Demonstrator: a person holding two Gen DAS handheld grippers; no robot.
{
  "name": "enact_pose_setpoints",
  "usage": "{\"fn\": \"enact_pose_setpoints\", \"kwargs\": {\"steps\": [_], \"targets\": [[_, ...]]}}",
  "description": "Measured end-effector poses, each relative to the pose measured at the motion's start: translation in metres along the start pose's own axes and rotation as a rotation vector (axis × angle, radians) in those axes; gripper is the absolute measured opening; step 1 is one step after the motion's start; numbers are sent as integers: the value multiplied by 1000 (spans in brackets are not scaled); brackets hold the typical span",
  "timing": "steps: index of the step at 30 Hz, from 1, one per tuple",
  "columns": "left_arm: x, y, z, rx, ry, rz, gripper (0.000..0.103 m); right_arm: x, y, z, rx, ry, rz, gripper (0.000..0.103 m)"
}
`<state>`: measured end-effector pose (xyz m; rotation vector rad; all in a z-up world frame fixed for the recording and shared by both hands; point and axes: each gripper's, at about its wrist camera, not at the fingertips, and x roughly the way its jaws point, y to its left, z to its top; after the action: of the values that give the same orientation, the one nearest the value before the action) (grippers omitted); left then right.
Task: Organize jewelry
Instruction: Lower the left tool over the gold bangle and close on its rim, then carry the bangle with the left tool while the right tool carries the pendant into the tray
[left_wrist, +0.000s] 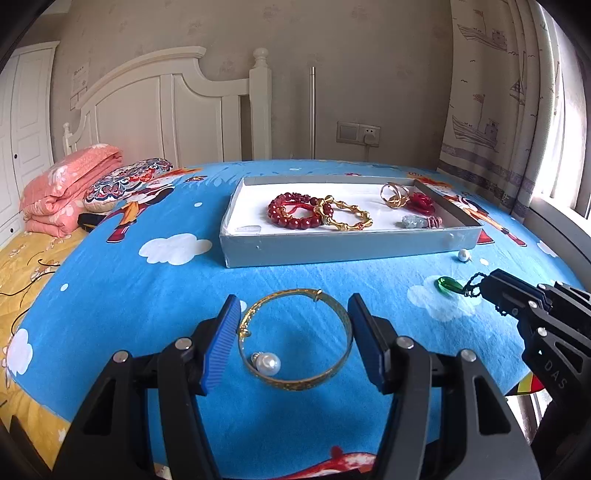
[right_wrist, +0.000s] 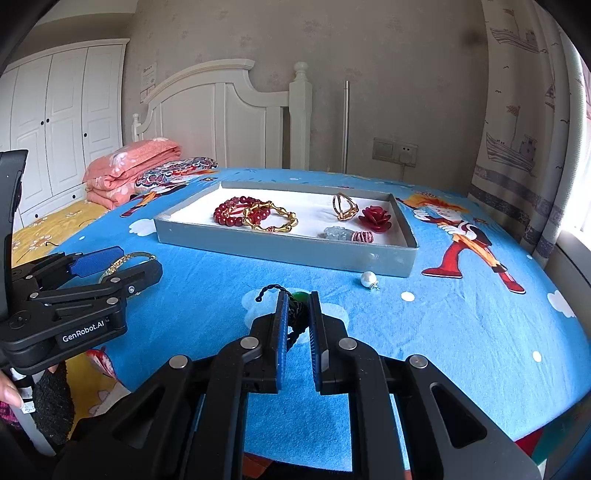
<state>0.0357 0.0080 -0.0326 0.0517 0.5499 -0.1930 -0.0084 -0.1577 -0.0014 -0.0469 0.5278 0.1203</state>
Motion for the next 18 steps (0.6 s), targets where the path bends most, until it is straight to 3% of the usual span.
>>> {"fn": "enact_pose_setpoints", "kwargs": {"steps": [18], "targets": [[-19,-7,-5,18,-50,41,58,-4,4,9,-8,-23,-11,12]]}}
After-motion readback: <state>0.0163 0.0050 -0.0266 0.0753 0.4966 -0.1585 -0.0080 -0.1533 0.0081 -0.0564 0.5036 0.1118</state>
